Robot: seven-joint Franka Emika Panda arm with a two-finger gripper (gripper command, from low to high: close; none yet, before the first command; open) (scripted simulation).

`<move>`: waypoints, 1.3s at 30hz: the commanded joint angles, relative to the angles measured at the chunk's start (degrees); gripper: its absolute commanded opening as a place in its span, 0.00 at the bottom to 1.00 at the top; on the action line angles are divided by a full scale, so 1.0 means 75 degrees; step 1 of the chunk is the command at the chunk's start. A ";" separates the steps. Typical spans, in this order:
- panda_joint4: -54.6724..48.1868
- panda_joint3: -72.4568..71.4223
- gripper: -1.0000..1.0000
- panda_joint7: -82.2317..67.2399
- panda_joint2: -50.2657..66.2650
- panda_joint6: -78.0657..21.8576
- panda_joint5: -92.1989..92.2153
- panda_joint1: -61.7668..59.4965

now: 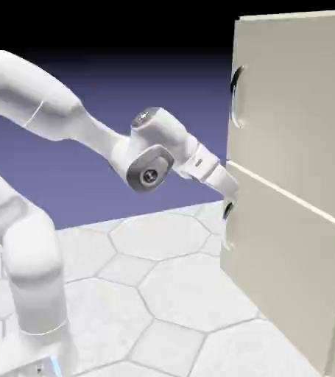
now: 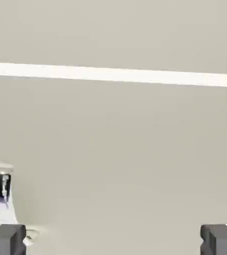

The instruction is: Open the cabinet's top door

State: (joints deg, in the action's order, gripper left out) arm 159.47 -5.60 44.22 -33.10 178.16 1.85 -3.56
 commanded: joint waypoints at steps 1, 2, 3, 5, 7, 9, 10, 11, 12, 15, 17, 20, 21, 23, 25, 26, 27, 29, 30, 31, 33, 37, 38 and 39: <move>-0.0076 -0.0277 0.50 0.0087 -0.0022 0.0205 0.0091 -0.0210; -0.0151 -0.0554 0.50 0.0174 -0.0043 0.0411 0.0183 -0.0420; -0.0227 -0.0831 0.50 0.0261 -0.0065 0.0616 0.0274 -0.0630; -0.0378 -0.1385 0.50 0.0436 -0.0108 0.1026 0.0457 -0.1050; -0.0529 -0.1939 0.50 0.0610 -0.0151 0.1436 0.0640 -0.1470; -0.0681 -0.2493 0.50 0.0784 -0.0194 0.1846 0.0822 -0.1890; -0.0756 -0.2769 0.50 0.0871 -0.0216 0.2052 0.0914 -0.2100; -0.0832 -0.3046 0.50 0.0958 -0.0238 0.2257 0.1005 -0.2309; -0.0907 -0.3323 0.50 0.1045 -0.0259 0.2462 0.1097 -0.2519; -0.1134 -0.4154 0.50 0.1307 -0.0324 0.3077 0.1371 -0.3149; -0.1285 -0.4708 0.50 0.1481 -0.0367 0.3487 0.1553 -0.3569; -0.1508 -0.5523 0.50 0.1737 -0.0431 0.4091 0.1822 -0.4187; -0.1508 -0.5523 0.50 0.1737 -0.0431 0.4091 0.1822 -0.4187; -0.1898 -0.5977 0.50 0.1627 -0.0066 0.4177 0.1849 -0.4737; -0.2295 -0.6440 0.50 0.1515 0.0306 0.4265 0.1877 -0.5298; -0.2479 -0.6654 0.50 0.1464 0.0479 0.4305 0.1889 -0.5558; -0.2579 -0.6770 0.50 0.1435 0.0572 0.4327 0.1896 -0.5699; -0.2579 -0.6770 0.00 0.1435 0.0572 0.4327 0.1896 -0.5699; -0.2461 -0.6493 0.00 0.1496 0.0578 0.4366 0.1723 -0.5424; -0.2345 -0.6217 0.00 0.1559 0.0582 0.4405 0.1549 -0.5152; -0.2113 -0.5663 0.00 0.1694 0.0577 0.4478 0.1188 -0.4615; -0.1670 -0.4555 0.00 0.2025 0.0468 0.4595 0.0388 -0.3612; -0.1562 -0.4278 0.00 0.2112 0.0431 0.4621 0.0177 -0.3370; -0.1455 -0.4002 0.00 0.2200 0.0388 0.4646 -0.0038 -0.3132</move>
State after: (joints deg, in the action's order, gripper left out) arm 148.55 -35.59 60.77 -30.20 213.02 1.49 -27.07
